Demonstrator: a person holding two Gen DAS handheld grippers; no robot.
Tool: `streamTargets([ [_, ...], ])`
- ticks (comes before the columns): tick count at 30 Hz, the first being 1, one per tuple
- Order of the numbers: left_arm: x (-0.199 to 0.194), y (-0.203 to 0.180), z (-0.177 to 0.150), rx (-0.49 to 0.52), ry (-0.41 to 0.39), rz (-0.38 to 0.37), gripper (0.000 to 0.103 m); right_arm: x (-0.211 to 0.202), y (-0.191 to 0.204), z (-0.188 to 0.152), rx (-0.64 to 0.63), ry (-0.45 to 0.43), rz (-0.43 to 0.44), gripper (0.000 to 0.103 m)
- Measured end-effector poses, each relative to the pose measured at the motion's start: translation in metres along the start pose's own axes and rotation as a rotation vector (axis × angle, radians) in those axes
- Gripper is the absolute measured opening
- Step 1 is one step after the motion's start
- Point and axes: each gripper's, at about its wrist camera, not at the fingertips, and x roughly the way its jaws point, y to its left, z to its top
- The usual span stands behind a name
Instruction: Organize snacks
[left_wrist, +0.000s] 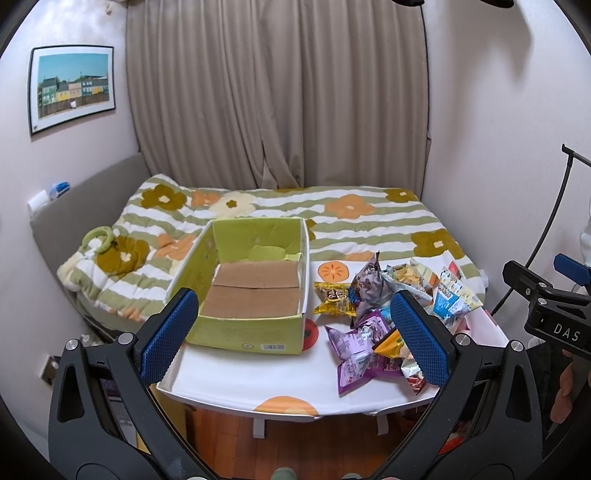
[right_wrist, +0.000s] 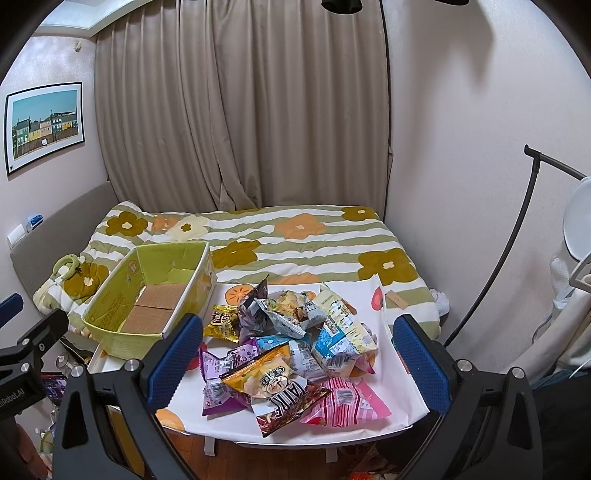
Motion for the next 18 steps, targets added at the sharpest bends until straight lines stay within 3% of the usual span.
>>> streamTargets([
  [18, -0.0003, 0.0004, -0.0004, -0.001, 0.004, 0.001, 0.103, -0.0073, 0.0035, -0.0092, 0.005, 0.007, 0.006, 0.103],
])
